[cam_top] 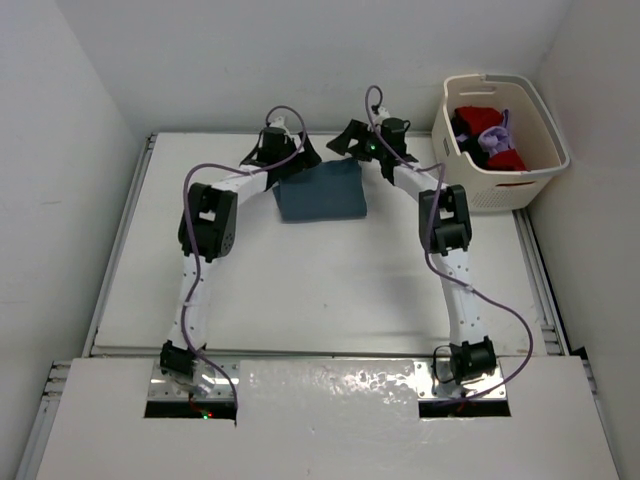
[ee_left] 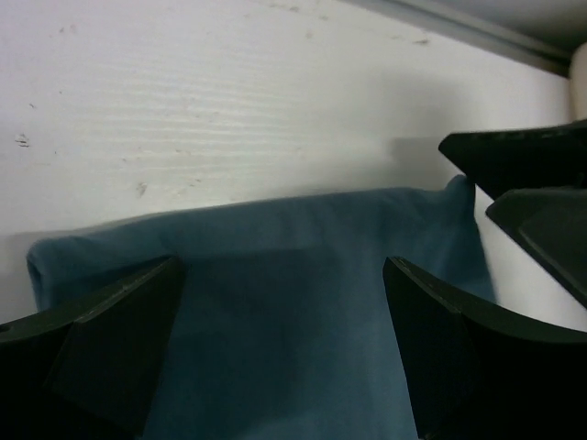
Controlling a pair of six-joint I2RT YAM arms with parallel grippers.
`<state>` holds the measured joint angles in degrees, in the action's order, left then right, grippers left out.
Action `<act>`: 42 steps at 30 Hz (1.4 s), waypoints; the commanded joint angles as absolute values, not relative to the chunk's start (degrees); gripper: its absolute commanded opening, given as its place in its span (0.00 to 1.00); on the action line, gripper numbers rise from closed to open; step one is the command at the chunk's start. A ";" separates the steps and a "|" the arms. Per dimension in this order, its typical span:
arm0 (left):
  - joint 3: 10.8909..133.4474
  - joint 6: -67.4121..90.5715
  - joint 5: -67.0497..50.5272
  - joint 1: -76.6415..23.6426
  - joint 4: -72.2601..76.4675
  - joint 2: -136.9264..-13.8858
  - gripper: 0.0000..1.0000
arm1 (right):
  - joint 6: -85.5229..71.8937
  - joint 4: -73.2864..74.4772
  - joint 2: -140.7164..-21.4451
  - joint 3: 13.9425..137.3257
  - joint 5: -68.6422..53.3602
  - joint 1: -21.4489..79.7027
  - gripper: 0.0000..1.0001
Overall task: Fold and stack the t-shirts
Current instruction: Smooth out wrinkles on the folded tshirt
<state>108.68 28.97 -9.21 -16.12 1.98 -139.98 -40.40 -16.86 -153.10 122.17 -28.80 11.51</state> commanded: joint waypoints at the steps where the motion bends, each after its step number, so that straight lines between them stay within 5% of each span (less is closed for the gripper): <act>1: 113.20 30.14 -8.70 -15.12 0.97 -142.91 0.89 | -41.40 -16.70 -156.09 124.89 -25.85 11.51 0.99; 14: 109.60 27.16 -9.49 -14.06 1.94 -136.24 0.92 | -37.53 -11.43 -154.44 127.09 -23.03 10.90 0.99; 29: 84.13 24.51 -3.95 -19.42 5.17 -112.69 0.93 | -27.69 -19.78 -118.76 82.91 -21.46 15.02 0.99; 42: 74.27 29.88 -9.58 -20.74 7.04 -117.86 0.92 | -42.63 -36.12 -124.53 69.53 -26.81 16.88 0.99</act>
<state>75.22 28.38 -8.86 -20.99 6.57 -117.08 -37.93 -29.58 -122.52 71.09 -25.80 17.56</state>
